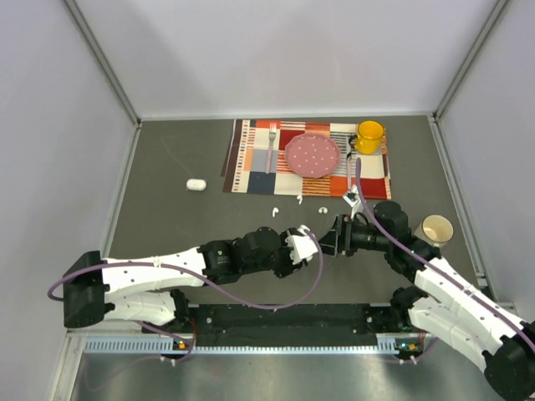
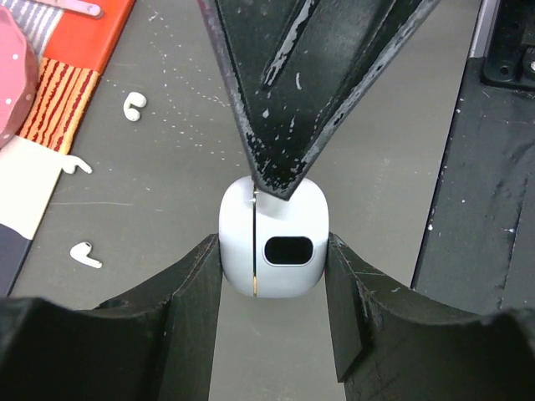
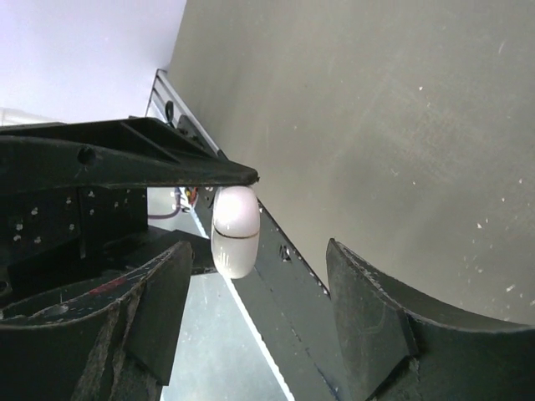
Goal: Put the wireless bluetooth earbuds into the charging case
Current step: Pass from the left arm to the right
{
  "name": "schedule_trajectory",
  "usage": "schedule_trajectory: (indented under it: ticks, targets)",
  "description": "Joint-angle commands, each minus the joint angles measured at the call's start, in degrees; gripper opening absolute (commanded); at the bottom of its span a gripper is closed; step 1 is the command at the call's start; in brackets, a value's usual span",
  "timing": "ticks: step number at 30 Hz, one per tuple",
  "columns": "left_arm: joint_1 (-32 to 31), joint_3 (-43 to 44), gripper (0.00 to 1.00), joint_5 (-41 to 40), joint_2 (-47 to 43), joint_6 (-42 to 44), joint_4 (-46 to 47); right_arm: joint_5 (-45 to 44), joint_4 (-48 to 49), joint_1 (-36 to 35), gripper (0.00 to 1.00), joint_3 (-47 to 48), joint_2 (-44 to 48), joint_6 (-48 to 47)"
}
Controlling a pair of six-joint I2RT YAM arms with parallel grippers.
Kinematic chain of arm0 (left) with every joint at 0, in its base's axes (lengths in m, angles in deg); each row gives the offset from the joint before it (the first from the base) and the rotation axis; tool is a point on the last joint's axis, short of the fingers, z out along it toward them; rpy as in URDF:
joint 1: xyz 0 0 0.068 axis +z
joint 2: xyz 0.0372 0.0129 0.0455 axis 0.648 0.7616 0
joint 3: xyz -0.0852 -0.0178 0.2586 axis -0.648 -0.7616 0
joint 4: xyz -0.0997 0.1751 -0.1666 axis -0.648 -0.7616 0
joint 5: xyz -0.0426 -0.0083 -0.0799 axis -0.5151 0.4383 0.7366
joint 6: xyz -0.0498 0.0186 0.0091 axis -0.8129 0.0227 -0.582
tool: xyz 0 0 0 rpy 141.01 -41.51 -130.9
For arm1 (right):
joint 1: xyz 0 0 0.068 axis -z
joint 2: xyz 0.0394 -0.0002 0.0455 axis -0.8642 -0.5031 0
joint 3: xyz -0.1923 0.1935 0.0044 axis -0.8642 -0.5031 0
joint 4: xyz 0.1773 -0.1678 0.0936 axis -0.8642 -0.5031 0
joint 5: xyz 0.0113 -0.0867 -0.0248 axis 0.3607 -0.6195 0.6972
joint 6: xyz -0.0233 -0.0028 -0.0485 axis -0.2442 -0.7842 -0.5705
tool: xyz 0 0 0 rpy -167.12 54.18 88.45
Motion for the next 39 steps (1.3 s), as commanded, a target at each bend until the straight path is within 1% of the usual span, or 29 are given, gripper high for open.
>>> schedule_trajectory:
  ticks: [1, 2, 4, 6, 11, 15, 18, 20, 22, 23, 26, 29, 35, 38, 39]
  targets:
    - [-0.8, 2.6, 0.25, -2.5, -0.5, 1.4, 2.7, -1.1, 6.7, -1.9, 0.65, 0.7, -0.9, 1.6]
    - [-0.8, 2.6, 0.26, -2.6, -0.5, 1.4, 2.7, -0.9, 6.8, -2.6, 0.64, 0.9, -1.3, 1.6]
    - [-0.8, 2.5, 0.26, -3.1, -0.5, 1.4, 3.0, -0.9, 6.8, -3.1, 0.56, 1.2, -2.0, 0.9]
    - [-1.0, 2.3, 0.26, -3.4, -0.7, 1.3, 3.8, -0.7, 6.1, -3.9, 0.53, 1.5, -2.9, 0.2]
    - [-1.1, 2.2, 0.27, -3.6, -0.9, 1.5, 4.1, -0.9, 6.5, -4.6, 0.52, 1.3, -3.6, -0.4]
    - [-1.1, 2.0, 0.27, -3.6, -1.1, 1.5, 4.1, -0.5, 7.8, -5.2, 0.46, 1.1, -4.2, 0.0]
    - [-1.2, 1.7, 0.27, -3.4, -1.4, 1.1, 4.2, 0.0, 8.5, -5.3, 0.32, 0.8, -4.8, 0.4]
    - [-1.3, 1.1, 0.27, -3.1, -1.7, 0.9, 6.4, 0.5, 10.5, -5.3, 0.32, 0.4, -5.4, 1.0]
    - [-1.3, 0.9, 0.28, -2.8, -2.4, 0.6, 6.9, 0.7, 11.4, -5.5, 0.23, 0.2, -5.8, 1.3]
    - [-1.3, 0.5, 0.28, -2.7, -2.6, 0.4, 7.6, 0.8, 11.6, -5.5, 0.15, 0.2, -5.9, 1.3]
    - [-1.2, 0.0, 0.30, -2.3, -3.5, 0.1, 8.2, 0.5, 12.5, -5.5, 0.00, -0.1, -5.7, 1.8]
    - [-1.2, -0.4, 0.33, -2.7, -4.3, -0.3, 8.3, 0.7, 14.0, -5.5, 0.00, -0.4, -5.3, 2.4]
    - [-1.2, -1.3, 0.34, -2.5, -4.7, -0.6, 8.3, 0.3, 14.8, -5.4, 0.00, -0.8, -4.9, 3.0]
    - [-1.3, -1.2, 0.38, -2.6, -4.5, -1.4, 7.8, 0.4, 15.3, -5.4, 0.00, -0.7, -4.9, 3.1]
    - [-1.2, -1.1, 0.41, -2.7, -4.5, -1.7, 7.8, 0.4, 15.5, -5.4, 0.00, -0.8, -4.8, 3.3]
